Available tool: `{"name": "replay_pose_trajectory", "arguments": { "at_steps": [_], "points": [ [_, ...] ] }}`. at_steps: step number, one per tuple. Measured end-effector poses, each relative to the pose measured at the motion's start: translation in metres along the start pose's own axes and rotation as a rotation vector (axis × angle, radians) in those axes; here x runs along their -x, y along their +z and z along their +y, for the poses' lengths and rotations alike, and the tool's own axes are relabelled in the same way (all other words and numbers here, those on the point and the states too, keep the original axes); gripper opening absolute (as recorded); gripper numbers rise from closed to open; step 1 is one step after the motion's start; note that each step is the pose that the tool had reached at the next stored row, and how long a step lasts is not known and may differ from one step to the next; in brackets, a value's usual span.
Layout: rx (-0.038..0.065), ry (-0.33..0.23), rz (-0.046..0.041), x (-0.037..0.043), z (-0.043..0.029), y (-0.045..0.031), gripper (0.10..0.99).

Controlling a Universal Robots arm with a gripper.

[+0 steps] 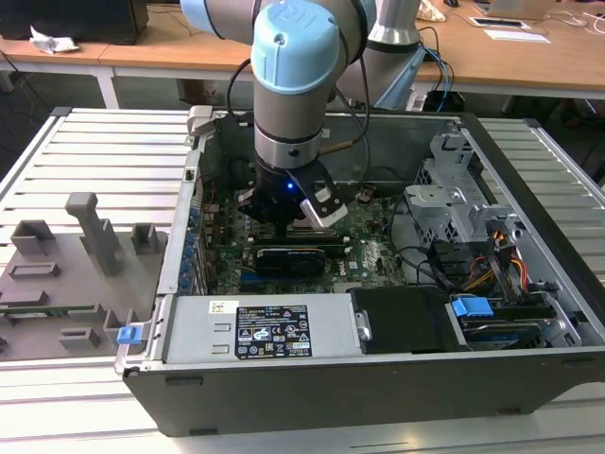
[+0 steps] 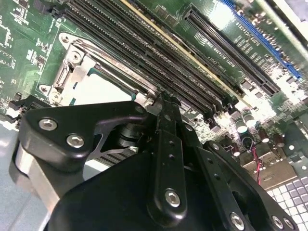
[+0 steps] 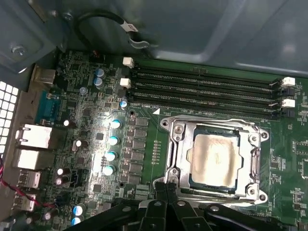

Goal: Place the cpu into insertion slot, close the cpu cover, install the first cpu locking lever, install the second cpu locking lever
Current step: 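Install the second cpu locking lever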

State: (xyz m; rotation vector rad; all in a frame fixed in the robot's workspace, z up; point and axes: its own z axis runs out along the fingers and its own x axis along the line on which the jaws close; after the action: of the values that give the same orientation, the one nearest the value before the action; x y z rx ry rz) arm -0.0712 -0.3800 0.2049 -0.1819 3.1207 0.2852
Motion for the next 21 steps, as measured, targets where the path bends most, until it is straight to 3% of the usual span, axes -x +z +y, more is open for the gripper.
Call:
{"name": "replay_pose_trajectory", "arguments": {
  "at_steps": [5,12,21],
  "points": [
    [0.023,0.000,-0.0035,-0.0012,-0.0024,0.0039,0.106],
    [0.027,-0.001,-0.0034,-0.0056,-0.0045,0.0039,0.106],
    [0.027,0.000,-0.0035,-0.0054,-0.0004,-0.0174,0.106]
  ]
}}
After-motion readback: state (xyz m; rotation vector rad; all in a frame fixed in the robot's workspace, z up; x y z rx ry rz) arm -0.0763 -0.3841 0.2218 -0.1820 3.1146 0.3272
